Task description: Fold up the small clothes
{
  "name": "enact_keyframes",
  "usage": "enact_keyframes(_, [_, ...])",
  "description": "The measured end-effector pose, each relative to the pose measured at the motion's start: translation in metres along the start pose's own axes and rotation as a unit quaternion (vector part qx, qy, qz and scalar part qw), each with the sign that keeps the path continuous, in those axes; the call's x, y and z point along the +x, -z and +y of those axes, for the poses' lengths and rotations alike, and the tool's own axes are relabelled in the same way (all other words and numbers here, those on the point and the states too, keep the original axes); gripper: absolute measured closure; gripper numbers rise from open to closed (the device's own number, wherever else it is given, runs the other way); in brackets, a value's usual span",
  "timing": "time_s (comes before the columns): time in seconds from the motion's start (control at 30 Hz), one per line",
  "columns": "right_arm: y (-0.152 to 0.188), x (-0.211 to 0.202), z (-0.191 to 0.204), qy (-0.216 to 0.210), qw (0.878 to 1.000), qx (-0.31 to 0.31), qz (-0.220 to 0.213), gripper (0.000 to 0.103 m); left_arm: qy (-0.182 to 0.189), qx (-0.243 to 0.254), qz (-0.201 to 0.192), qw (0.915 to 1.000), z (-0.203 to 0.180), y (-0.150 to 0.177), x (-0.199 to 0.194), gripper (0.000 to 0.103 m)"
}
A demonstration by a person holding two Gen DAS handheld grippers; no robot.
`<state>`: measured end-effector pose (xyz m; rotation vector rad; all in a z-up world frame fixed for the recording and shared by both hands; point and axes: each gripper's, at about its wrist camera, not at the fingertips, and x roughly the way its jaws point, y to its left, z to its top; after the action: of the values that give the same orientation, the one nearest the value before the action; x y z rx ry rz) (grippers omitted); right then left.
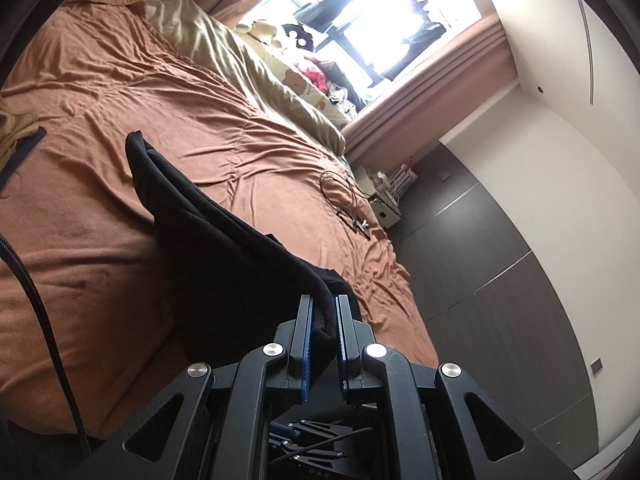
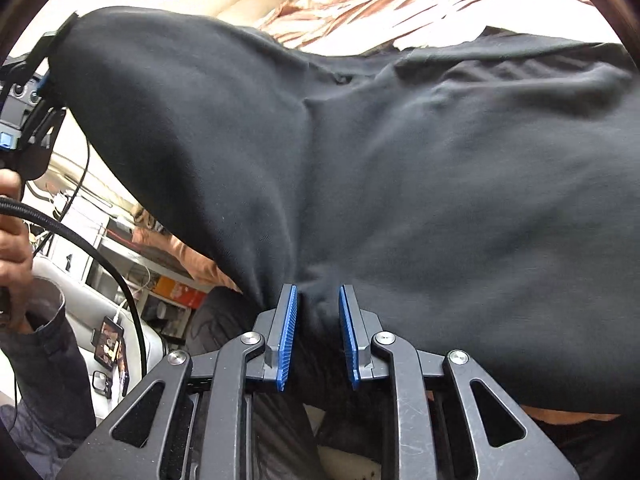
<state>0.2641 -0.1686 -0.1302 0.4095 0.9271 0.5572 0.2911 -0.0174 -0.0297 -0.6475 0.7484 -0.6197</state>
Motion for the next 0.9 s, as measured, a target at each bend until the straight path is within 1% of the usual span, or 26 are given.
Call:
enact_keyframes(0.07, [-0.002,-0.015,-0.009,0.011,1.000,0.002,-0.013,0.084,0.005,0.007,0.004,1.0000,-0.009,-0.002,0.007,0.092])
enact_keyframes(0.3, [0.003,-0.056,-0.034,0.025,0.999,0.019,-0.043,0.084,0.022,0.032,0.026,0.9989,-0.043,-0.007,0.039,0.092])
enact_keyframes(0.47, [0.005,-0.094,-0.053,0.039,0.996,0.033,-0.068,0.083,0.033,0.048,0.044,0.9973,-0.068,-0.007,0.066,0.092])
enact_keyframes(0.5, [0.006,-0.101,-0.057,0.033,0.996,0.034,-0.070,0.078,0.036,0.050,0.048,0.9970,-0.072,-0.006,0.070,0.092])
enact_keyframes(0.53, [0.007,-0.111,-0.062,0.032,0.996,0.039,-0.078,0.068,0.038,0.054,0.054,0.9963,-0.077,-0.004,0.078,0.092])
enact_keyframes(0.57, [0.009,-0.122,-0.067,0.032,0.994,0.046,-0.089,0.062,0.039,0.057,0.059,0.9958,-0.082,-0.002,0.085,0.092])
enact_keyframes(0.6, [0.011,-0.132,-0.072,0.034,0.993,0.051,-0.099,0.053,0.040,0.059,0.064,0.9954,-0.084,0.000,0.090,0.092])
enact_keyframes(0.63, [0.015,-0.141,-0.075,0.035,0.992,0.054,-0.108,0.051,0.042,0.062,0.071,0.9947,-0.088,0.002,0.099,0.092])
enact_keyframes(0.73, [0.024,-0.164,-0.092,0.031,0.988,0.076,-0.127,0.051,0.045,0.068,0.091,0.9926,-0.098,0.011,0.123,0.092])
enact_keyframes(0.8, [0.031,-0.173,-0.104,0.024,0.987,0.090,-0.132,0.051,0.048,0.070,0.108,0.9905,-0.103,0.019,0.143,0.092])
enact_keyframes(0.9, [0.041,-0.182,-0.120,0.014,0.985,0.110,-0.132,0.051,0.047,0.072,0.148,0.9853,-0.108,0.038,0.180,0.092])
